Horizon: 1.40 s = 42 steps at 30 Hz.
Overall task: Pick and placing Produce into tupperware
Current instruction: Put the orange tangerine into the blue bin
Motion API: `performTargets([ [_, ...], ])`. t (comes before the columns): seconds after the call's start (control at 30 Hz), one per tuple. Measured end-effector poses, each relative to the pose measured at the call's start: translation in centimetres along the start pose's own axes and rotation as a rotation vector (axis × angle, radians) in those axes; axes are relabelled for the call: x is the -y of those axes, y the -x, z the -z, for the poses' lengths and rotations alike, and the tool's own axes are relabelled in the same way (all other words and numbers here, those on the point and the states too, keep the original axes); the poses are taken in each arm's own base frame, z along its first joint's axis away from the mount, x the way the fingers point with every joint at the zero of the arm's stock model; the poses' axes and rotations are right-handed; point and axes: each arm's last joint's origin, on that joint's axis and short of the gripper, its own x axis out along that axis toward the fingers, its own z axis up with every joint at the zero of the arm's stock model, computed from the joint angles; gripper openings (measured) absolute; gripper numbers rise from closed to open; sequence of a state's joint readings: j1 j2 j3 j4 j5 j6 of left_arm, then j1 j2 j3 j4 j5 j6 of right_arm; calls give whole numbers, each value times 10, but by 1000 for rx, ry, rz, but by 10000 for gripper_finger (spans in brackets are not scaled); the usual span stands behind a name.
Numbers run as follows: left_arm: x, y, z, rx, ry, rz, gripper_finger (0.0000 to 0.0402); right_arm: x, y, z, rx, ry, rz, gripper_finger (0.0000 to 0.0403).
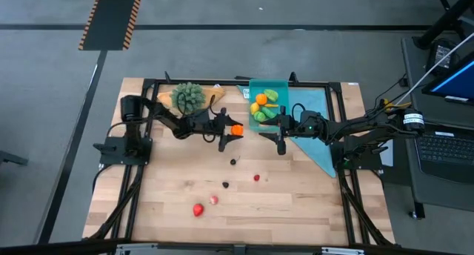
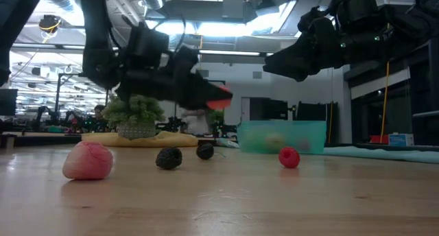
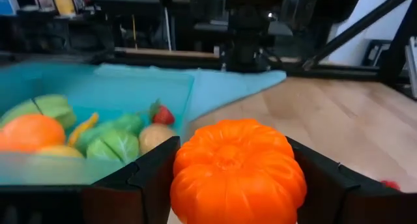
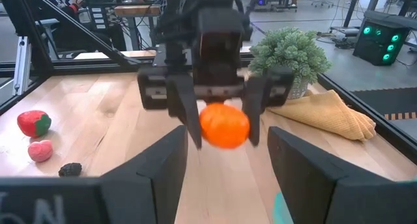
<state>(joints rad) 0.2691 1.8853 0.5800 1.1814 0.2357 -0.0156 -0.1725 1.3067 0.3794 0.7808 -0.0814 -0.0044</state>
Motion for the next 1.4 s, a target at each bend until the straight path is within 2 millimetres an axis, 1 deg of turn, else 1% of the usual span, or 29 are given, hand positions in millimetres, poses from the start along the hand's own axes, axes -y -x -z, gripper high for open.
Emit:
performTargets([
  [0.23,4,10,-23,-59,-37,4,230,0,0,0,0,-1,0,213],
  [0.4,11,17,-41,-41,-101,17,230,0,0,0,1,-1,0,213],
  [0.53,15,21,-51,-23,-139,26,230,0,0,0,2,-2,0,213],
  [0.7,17,25,-57,-26,-156,27,230,0,0,-1,10,-3,0,213],
  [0.83,20,24,-56,-34,-182,34,230,0,0,-2,17,-6,0,213],
  [1.07,33,22,-54,-49,-304,-15,230,0,0,-2,18,-236,-2,213],
  [1.3,37,21,-54,-54,-365,-48,232,0,0,-2,21,-614,-6,213],
  [1.4,38,19,-58,-49,-379,-47,231,0,0,-2,18,-719,-7,213],
])
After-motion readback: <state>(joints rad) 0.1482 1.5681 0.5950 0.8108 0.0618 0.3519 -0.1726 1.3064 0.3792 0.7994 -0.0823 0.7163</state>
